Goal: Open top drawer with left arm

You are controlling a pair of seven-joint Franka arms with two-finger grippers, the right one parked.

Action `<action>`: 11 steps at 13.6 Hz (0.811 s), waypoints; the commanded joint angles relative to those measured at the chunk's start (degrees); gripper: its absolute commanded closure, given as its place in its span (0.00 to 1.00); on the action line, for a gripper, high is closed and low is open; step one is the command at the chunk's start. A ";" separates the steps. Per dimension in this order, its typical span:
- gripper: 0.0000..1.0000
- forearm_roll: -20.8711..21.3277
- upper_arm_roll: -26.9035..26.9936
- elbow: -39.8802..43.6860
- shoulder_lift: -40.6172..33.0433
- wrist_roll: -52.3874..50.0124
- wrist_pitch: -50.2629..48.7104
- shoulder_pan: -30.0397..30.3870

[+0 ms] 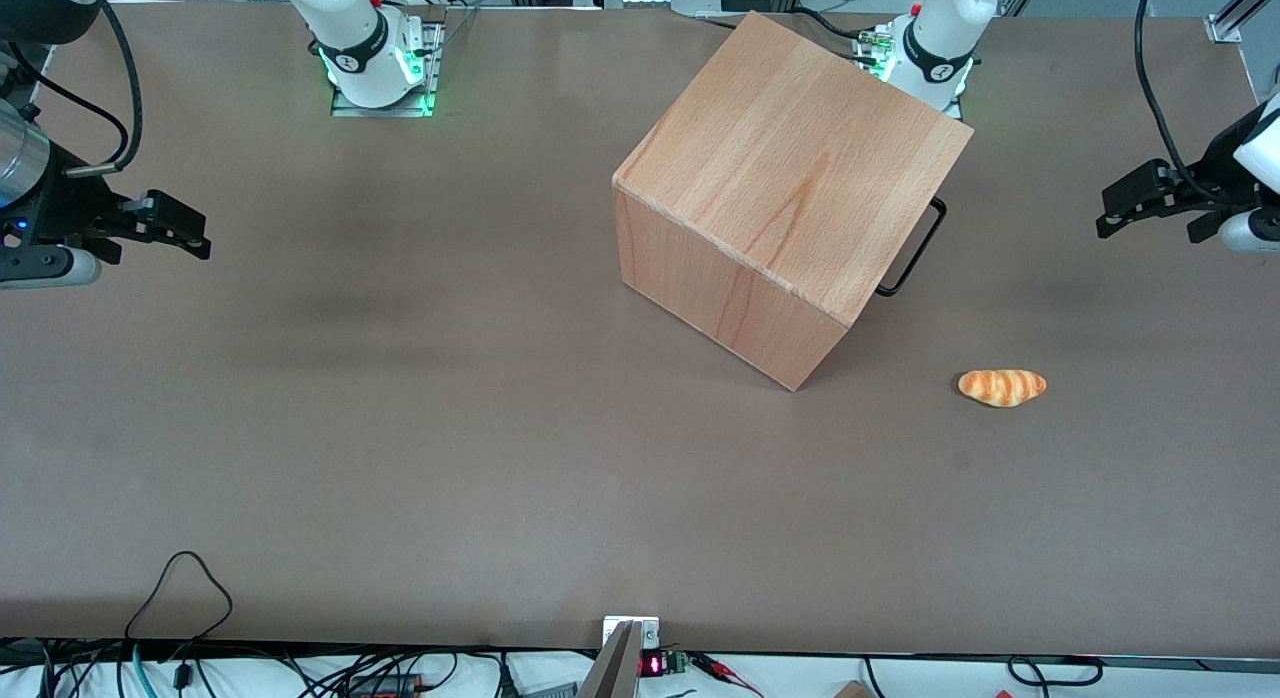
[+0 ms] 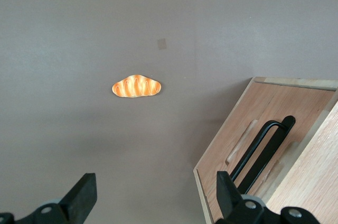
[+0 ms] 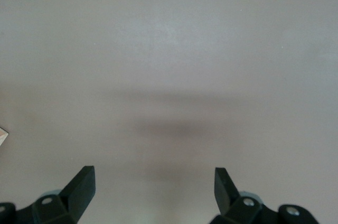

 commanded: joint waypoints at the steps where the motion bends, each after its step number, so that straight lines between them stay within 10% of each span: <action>1: 0.00 1.48 0.28 1.92 0.95 1.08 -0.77 -0.17; 11: 0.00 0.78 0.20 -1.76 2.27 1.34 1.58 -0.08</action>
